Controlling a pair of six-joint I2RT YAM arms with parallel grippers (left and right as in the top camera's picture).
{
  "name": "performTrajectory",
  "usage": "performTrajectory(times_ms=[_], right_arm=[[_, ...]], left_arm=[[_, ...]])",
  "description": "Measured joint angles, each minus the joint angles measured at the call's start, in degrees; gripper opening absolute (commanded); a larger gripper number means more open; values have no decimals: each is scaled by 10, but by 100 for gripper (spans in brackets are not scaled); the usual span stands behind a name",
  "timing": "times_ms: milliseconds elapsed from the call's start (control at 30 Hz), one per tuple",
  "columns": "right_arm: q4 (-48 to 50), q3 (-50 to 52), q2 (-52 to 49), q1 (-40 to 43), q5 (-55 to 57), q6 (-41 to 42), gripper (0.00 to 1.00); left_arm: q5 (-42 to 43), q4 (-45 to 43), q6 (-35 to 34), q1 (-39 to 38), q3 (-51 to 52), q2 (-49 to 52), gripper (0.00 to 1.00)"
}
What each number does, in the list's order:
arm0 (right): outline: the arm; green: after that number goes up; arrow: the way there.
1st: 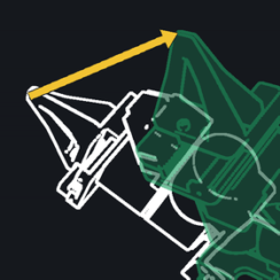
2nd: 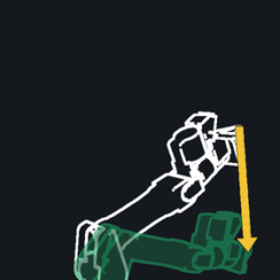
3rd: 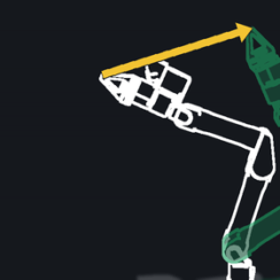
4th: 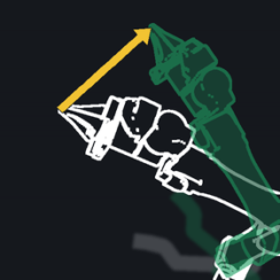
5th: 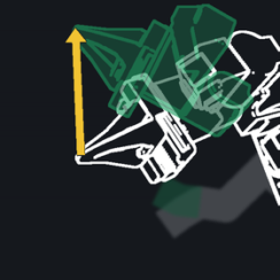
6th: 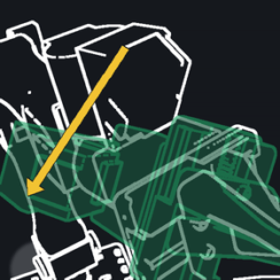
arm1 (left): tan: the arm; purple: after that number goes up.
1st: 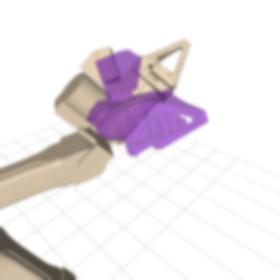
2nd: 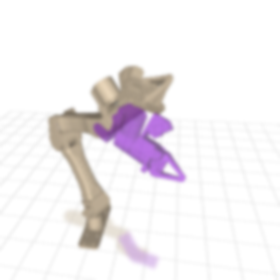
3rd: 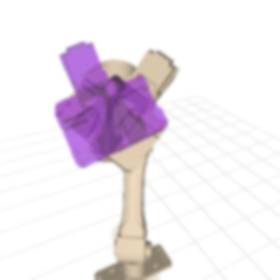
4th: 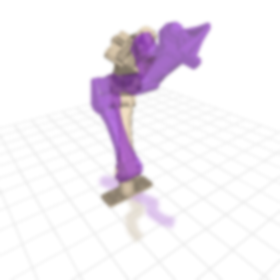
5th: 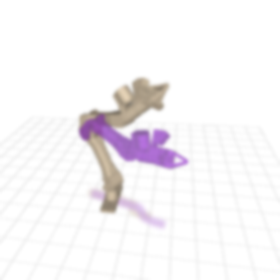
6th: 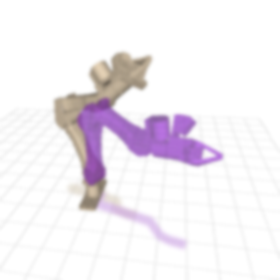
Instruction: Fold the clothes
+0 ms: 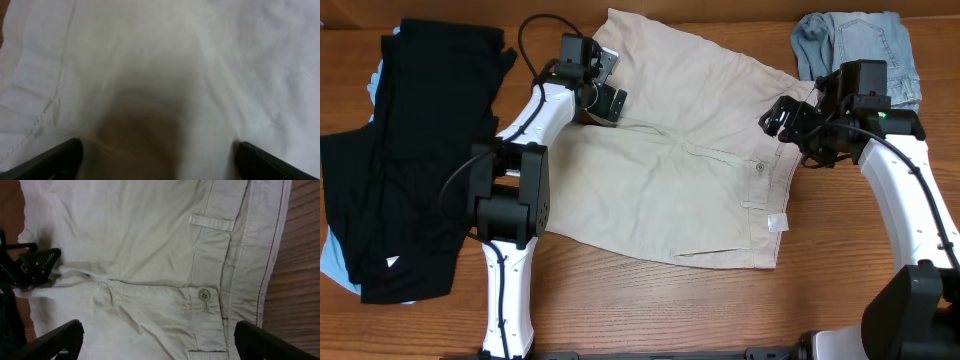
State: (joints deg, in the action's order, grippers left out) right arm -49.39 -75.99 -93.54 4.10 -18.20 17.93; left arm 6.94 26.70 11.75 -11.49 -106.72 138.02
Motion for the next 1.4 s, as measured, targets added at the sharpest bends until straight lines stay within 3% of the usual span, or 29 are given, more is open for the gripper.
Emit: performTrajectory(times_ms=[500, 633, 967, 1033, 1167, 1233, 1300, 1400], right_arm=[[0, 0, 0, 0, 0, 0, 100], [0, 0, 0, 0, 0, 0, 100], [0, 0, 0, 0, 0, 0, 100], [0, 0, 0, 0, 0, 0, 100], [-1, 0, 0, 0, 1, 0, 100], [-2, 0, 0, 0, 2, 0, 100], [-2, 0, 0, 0, 2, 0, 100], [-3, 0, 0, 0, 2, 0, 100]], left_arm=[[-53, 207, -76, 42, -21, -21, 100], [-58, 198, -87, 56, -21, -21, 100], [-1, 70, -170, 59, -21, -10, 99], [3, 63, -191, 59, -21, -9, 95], [-3, 58, -225, 59, -21, -8, 66], [-5, 57, -235, 59, -21, -7, 56], [-8, 54, -241, 59, -21, -6, 50], [-12, 49, -245, 59, -21, -3, 50]])
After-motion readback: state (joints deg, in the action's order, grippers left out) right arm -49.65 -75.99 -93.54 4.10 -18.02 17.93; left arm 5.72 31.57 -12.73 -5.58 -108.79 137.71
